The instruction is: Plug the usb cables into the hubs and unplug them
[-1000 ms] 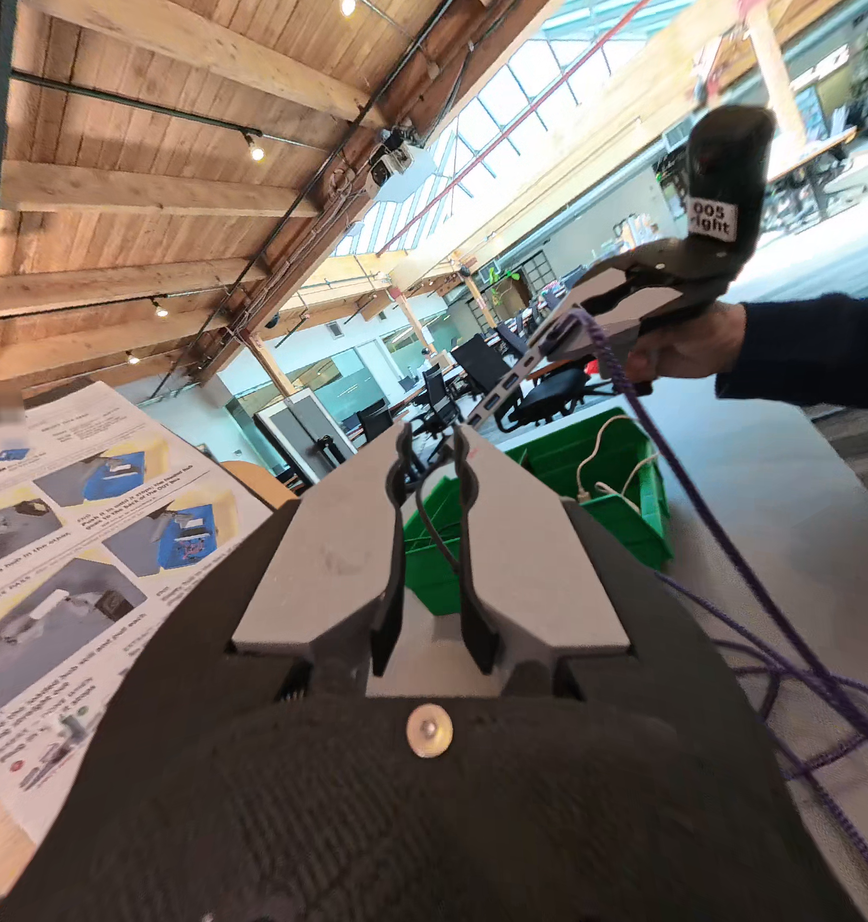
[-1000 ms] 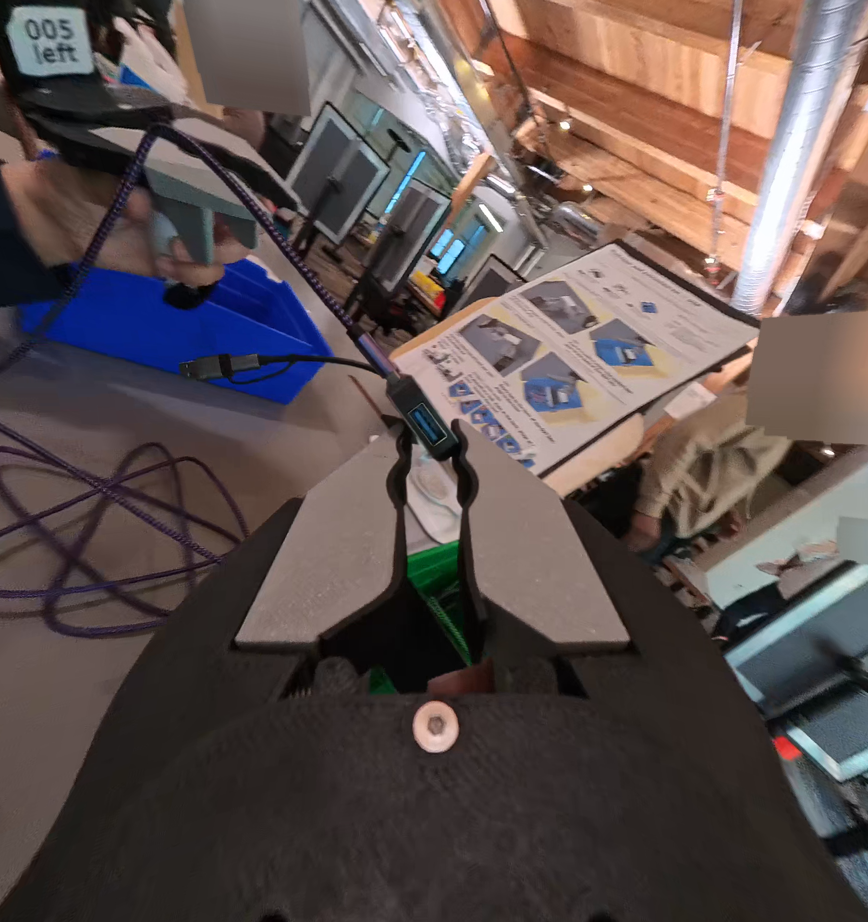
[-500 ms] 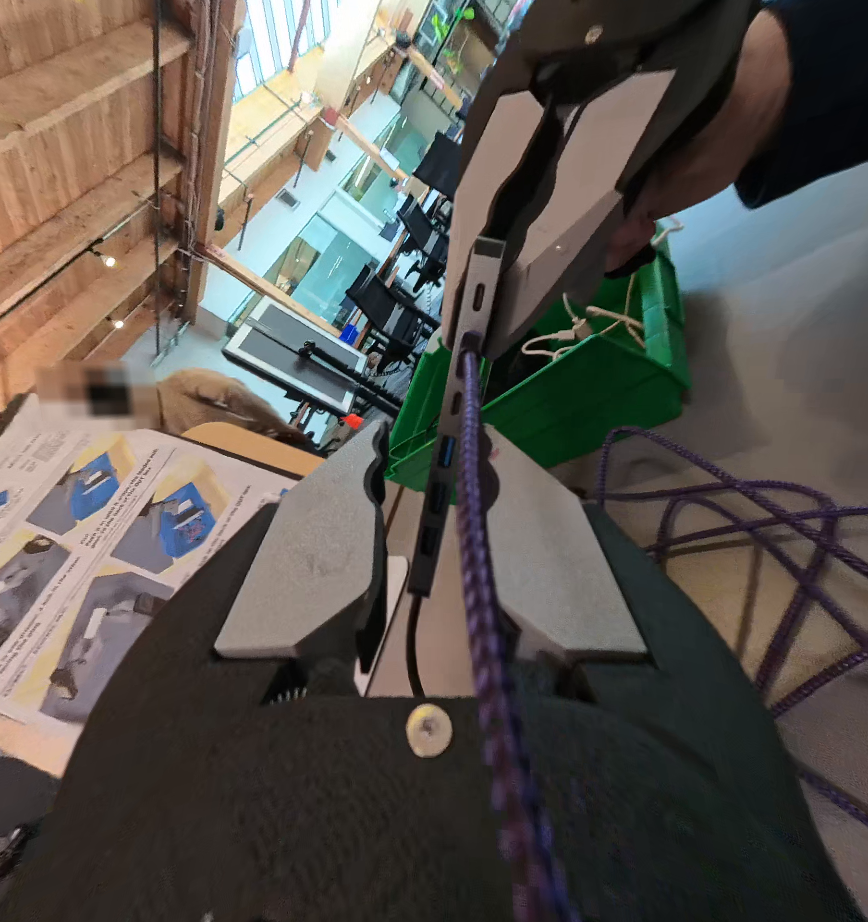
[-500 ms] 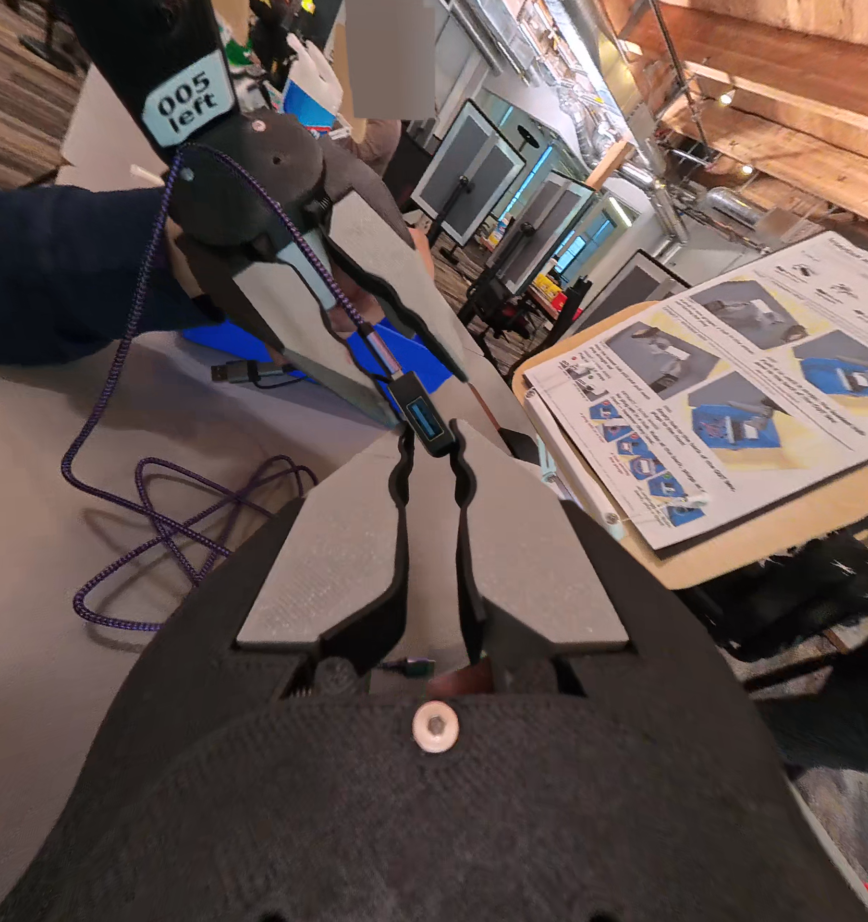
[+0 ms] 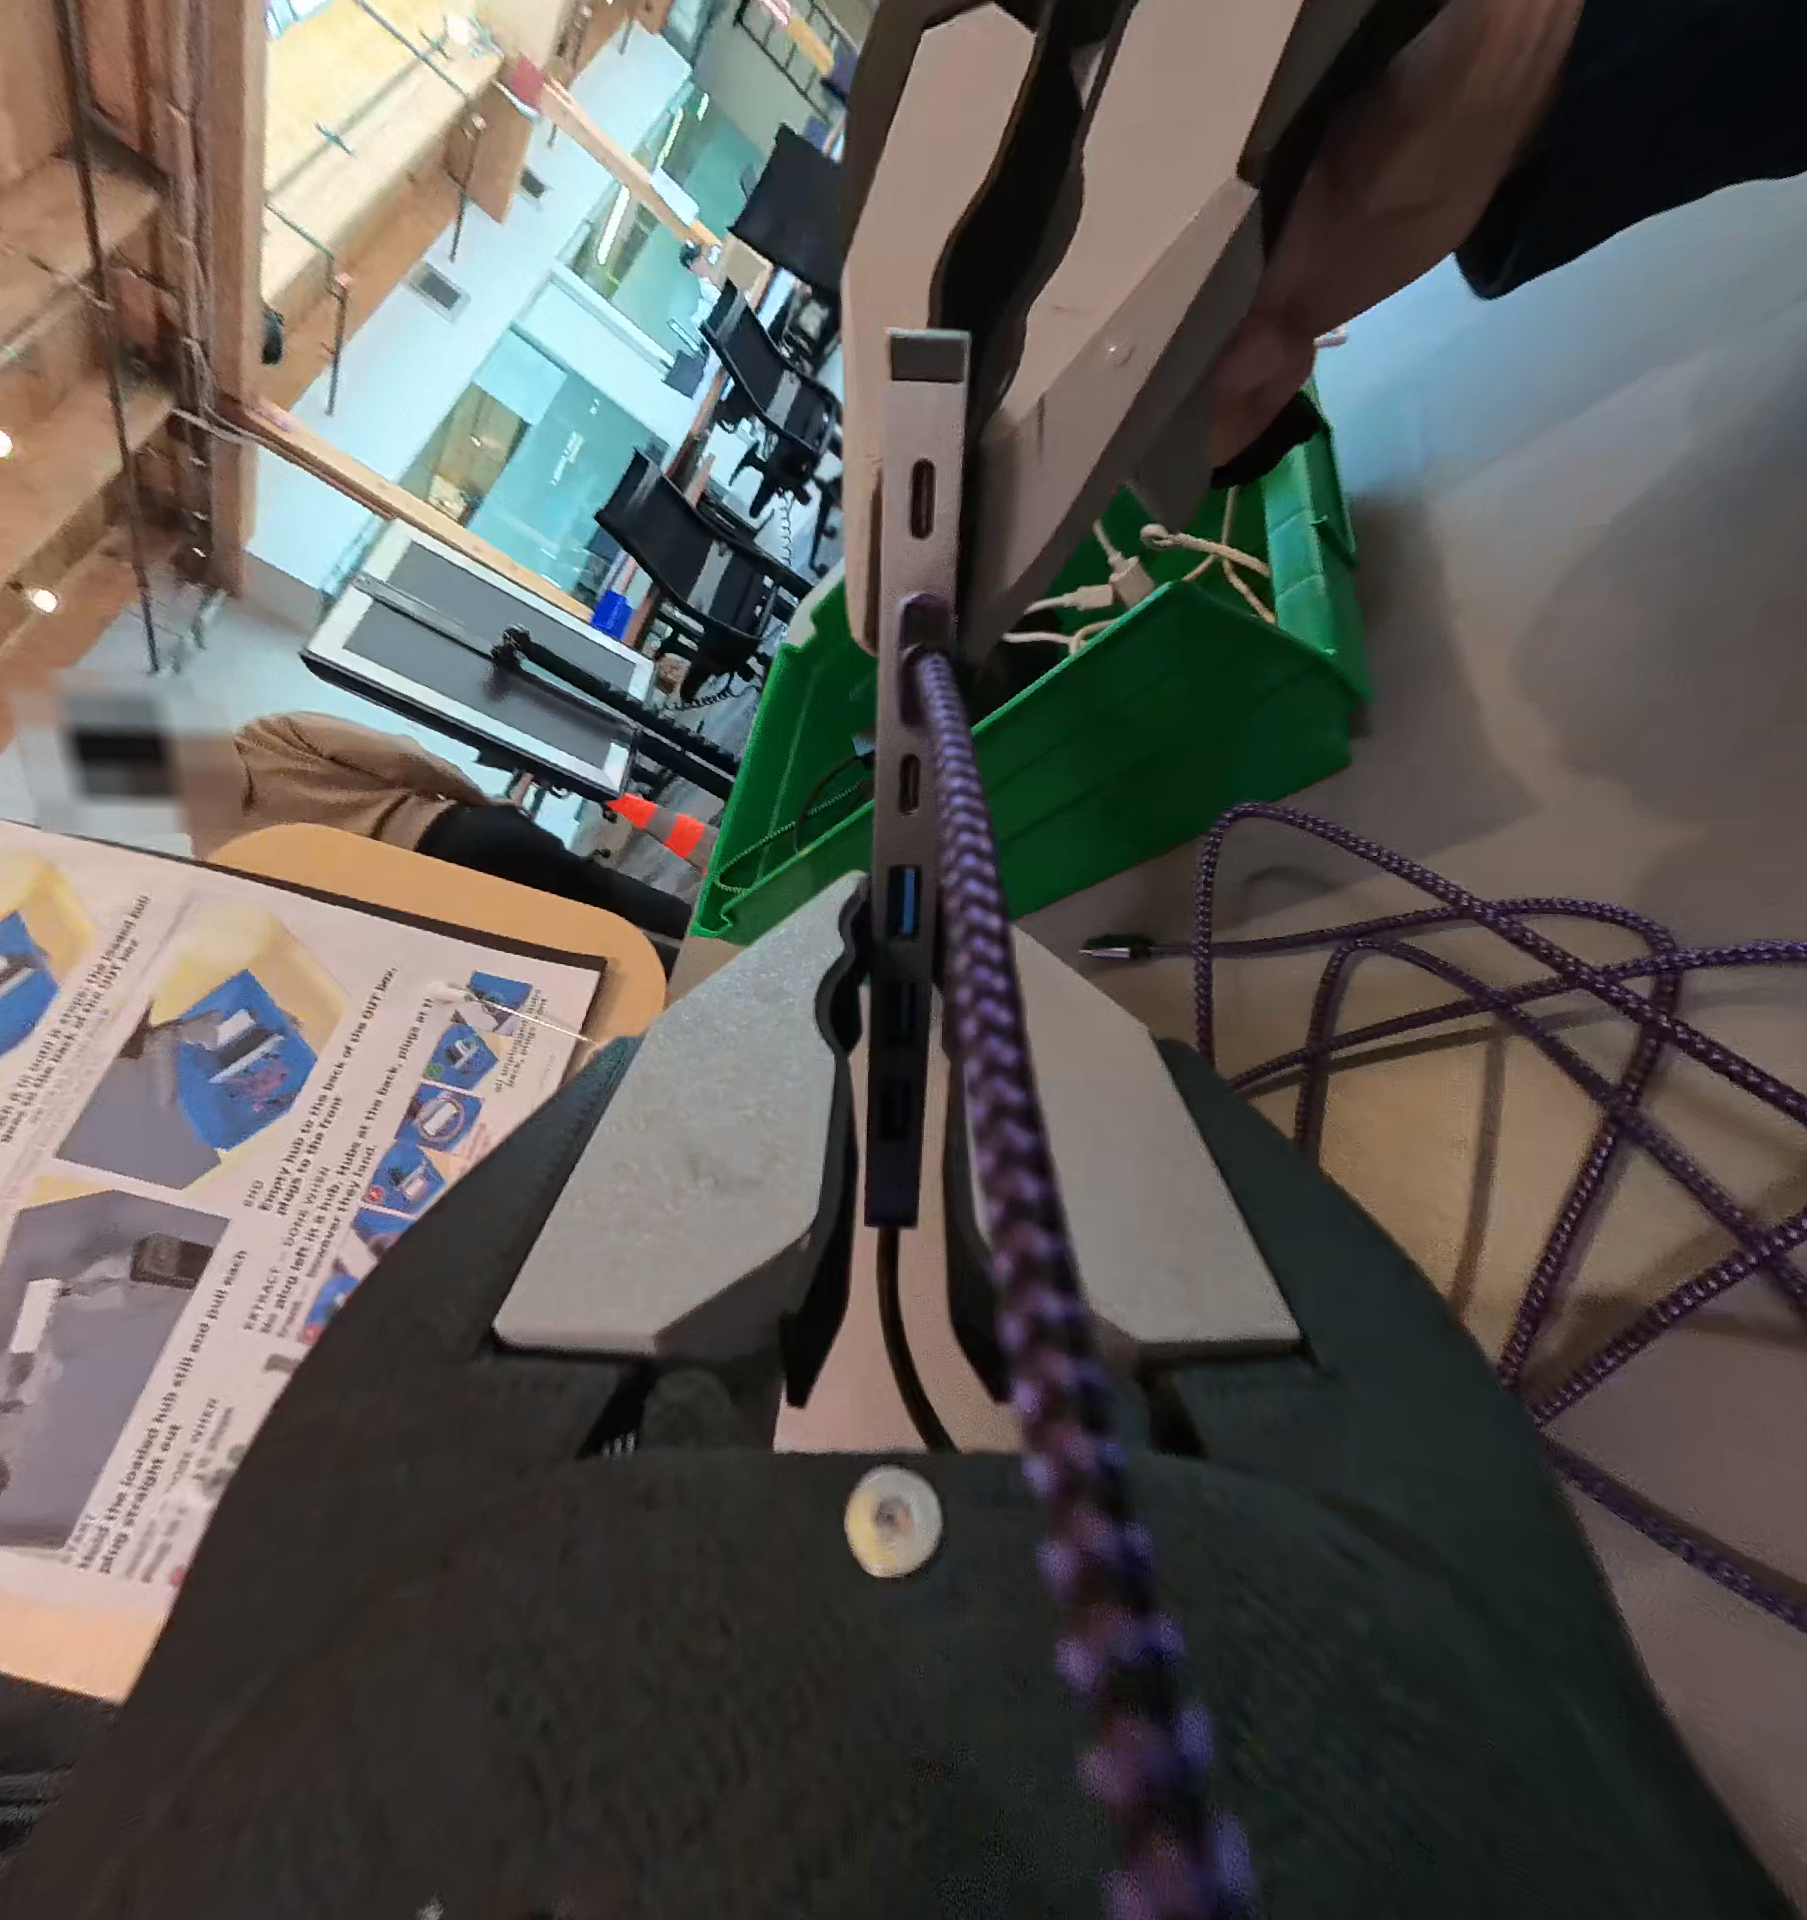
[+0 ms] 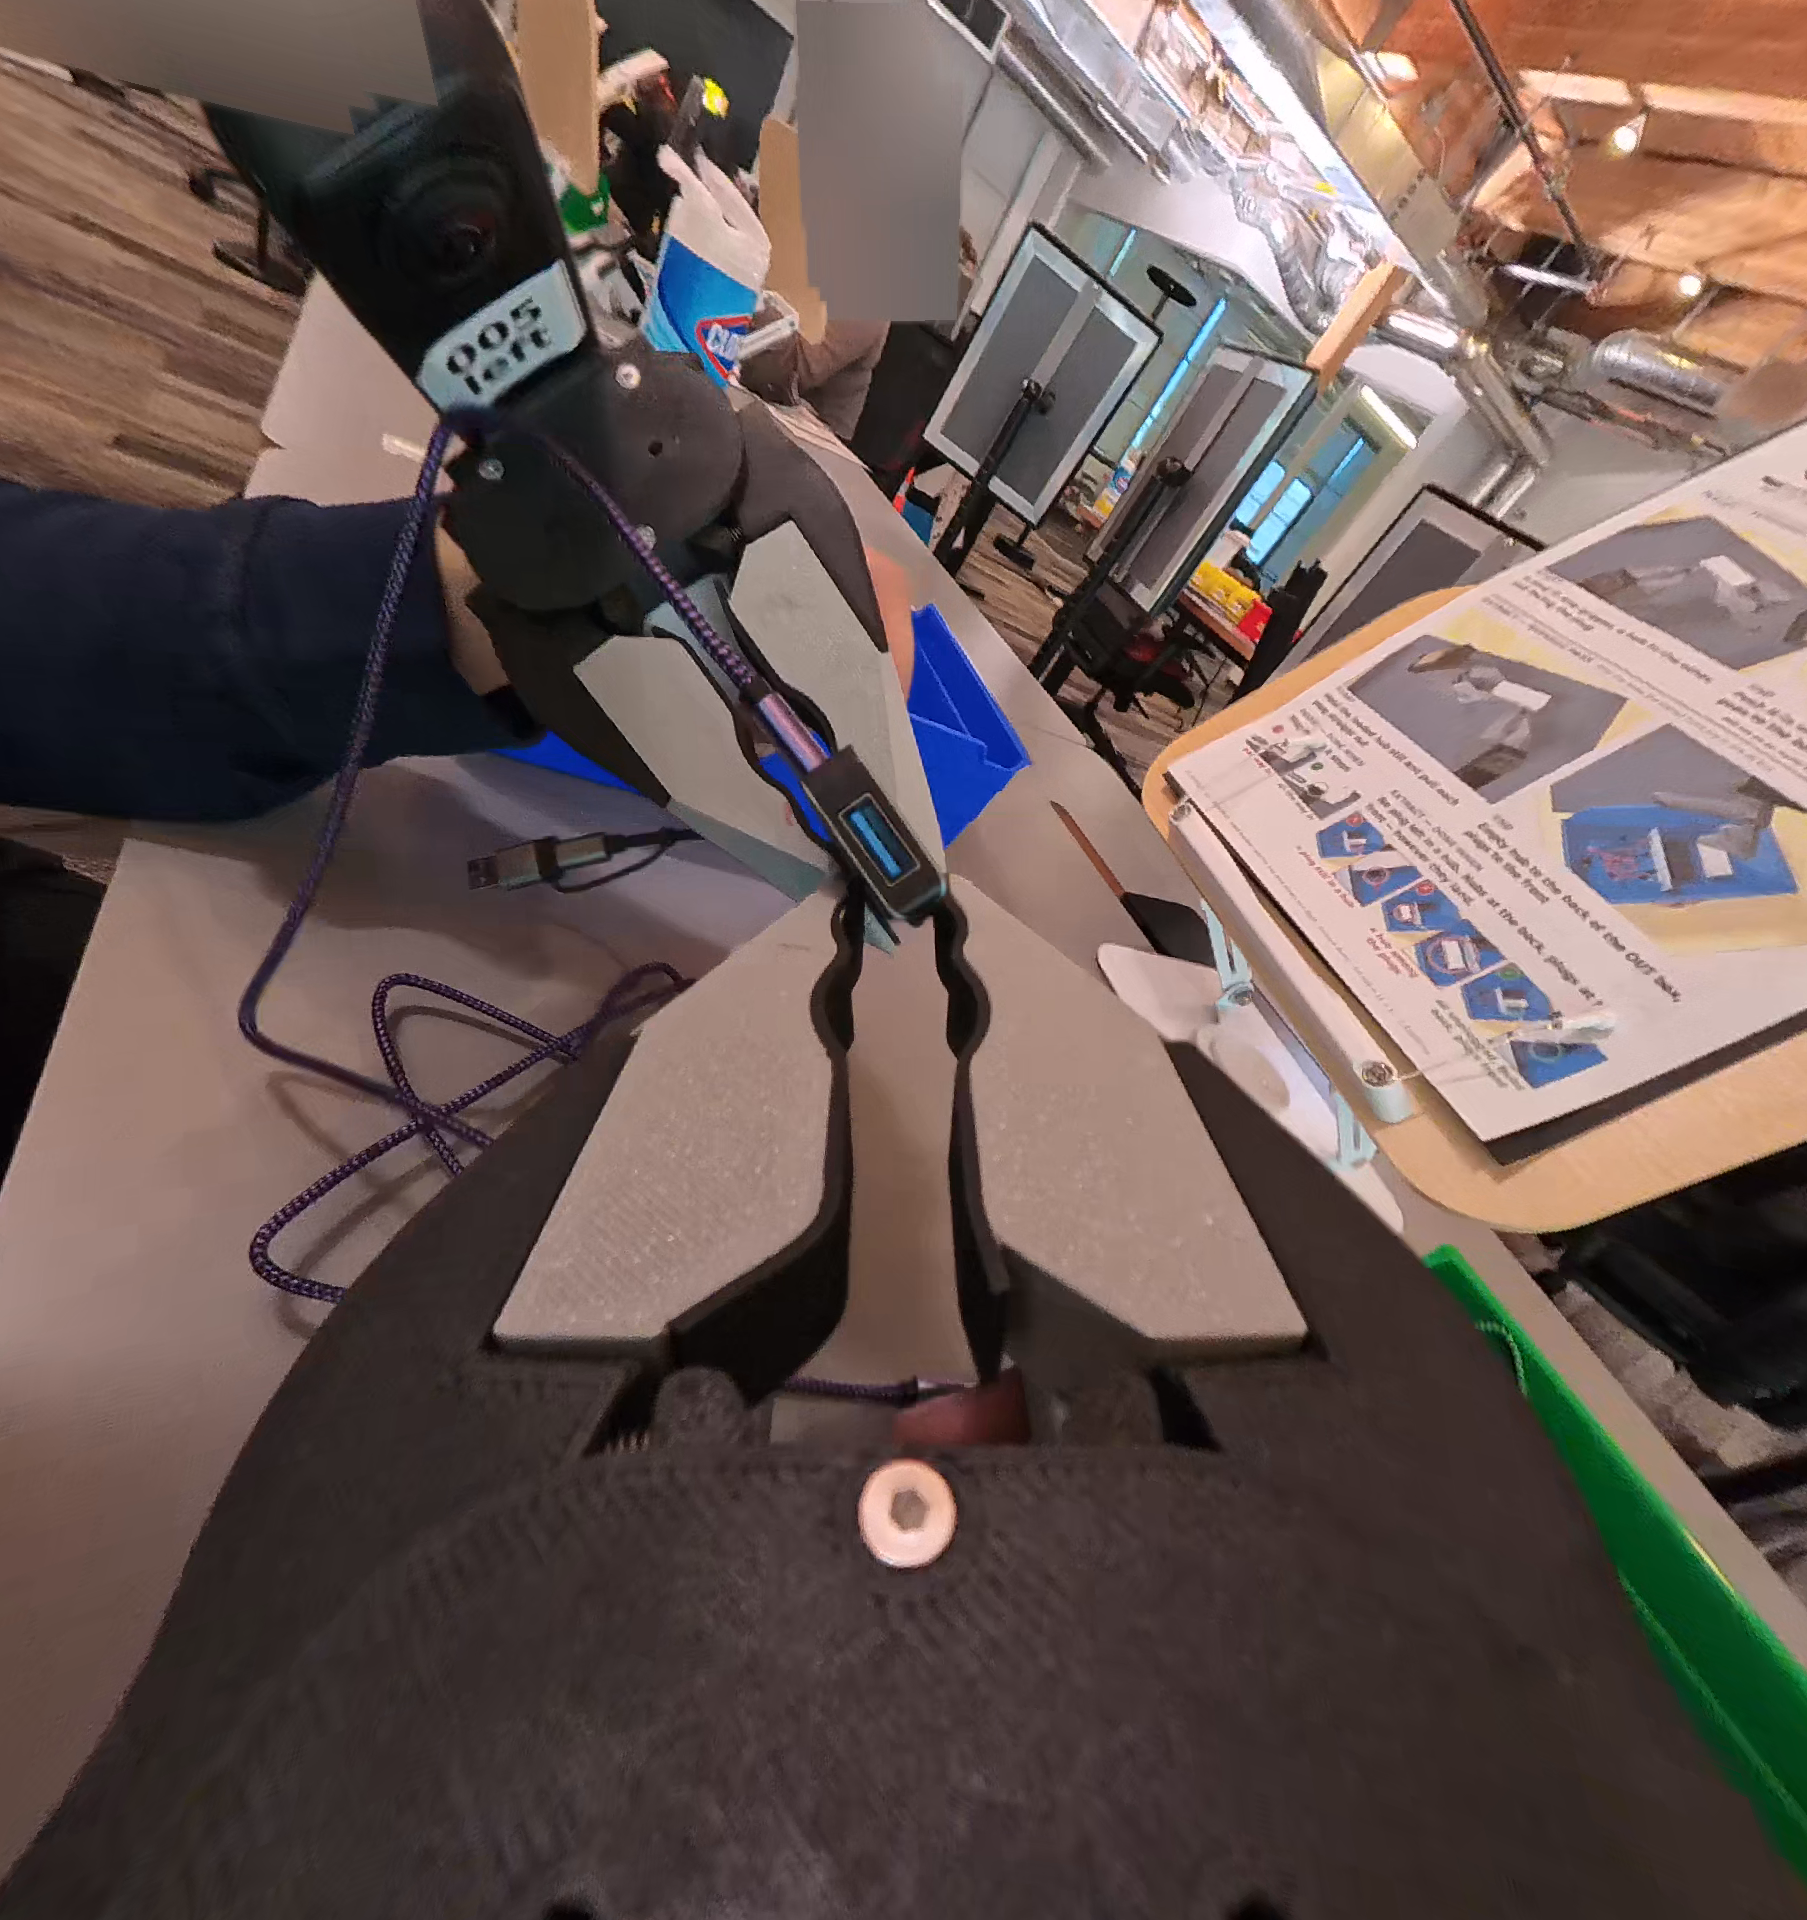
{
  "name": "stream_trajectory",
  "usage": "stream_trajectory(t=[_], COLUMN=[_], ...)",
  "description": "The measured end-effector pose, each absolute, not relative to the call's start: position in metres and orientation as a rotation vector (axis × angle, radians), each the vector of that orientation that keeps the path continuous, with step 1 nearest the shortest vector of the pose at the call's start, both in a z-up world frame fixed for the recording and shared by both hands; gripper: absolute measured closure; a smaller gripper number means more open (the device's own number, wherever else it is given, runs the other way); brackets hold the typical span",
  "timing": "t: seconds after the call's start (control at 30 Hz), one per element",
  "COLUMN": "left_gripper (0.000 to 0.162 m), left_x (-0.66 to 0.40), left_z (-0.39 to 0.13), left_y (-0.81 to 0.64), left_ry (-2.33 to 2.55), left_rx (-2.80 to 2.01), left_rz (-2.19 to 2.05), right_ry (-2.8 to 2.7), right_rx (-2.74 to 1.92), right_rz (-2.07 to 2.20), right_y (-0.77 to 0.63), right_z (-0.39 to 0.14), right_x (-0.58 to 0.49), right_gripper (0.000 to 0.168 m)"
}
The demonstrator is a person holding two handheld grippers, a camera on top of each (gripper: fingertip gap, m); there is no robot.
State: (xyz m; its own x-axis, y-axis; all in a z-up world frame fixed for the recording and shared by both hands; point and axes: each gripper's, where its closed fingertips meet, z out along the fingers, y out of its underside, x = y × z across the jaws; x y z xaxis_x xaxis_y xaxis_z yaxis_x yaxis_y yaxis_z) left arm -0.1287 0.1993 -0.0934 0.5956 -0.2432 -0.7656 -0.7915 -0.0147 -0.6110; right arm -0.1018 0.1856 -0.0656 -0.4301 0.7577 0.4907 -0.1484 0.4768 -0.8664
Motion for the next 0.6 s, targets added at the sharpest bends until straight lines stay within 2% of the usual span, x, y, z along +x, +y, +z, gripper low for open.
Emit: stream_trajectory(t=[0.13, 0.2, 0.4, 0.6], left_gripper=[0.155, 0.155, 0.155, 0.155], left_x=[-0.133, -0.136, -0.134, -0.126], left_z=[-0.097, -0.097, -0.095, -0.076], left_y=[0.199, 0.198, 0.199, 0.197], left_ry=[0.857, 0.84, 0.825, 0.732], left_rx=[-1.635, -1.65, -1.649, -1.568], left_rz=[0.486, 0.462, 0.436, 0.292], right_ry=[-1.719, -1.718, -1.724, -1.624], right_rx=[-0.576, -0.569, -0.561, -0.605], right_rz=[0.989, 0.902, 0.834, 1.001], right_y=[0.2, 0.205, 0.203, 0.198], right_z=[-0.069, -0.068, -0.055, -0.038], right_x=[-0.104, -0.102, -0.093, -0.097], right_gripper=[0.168, 0.168, 0.157, 0.153])
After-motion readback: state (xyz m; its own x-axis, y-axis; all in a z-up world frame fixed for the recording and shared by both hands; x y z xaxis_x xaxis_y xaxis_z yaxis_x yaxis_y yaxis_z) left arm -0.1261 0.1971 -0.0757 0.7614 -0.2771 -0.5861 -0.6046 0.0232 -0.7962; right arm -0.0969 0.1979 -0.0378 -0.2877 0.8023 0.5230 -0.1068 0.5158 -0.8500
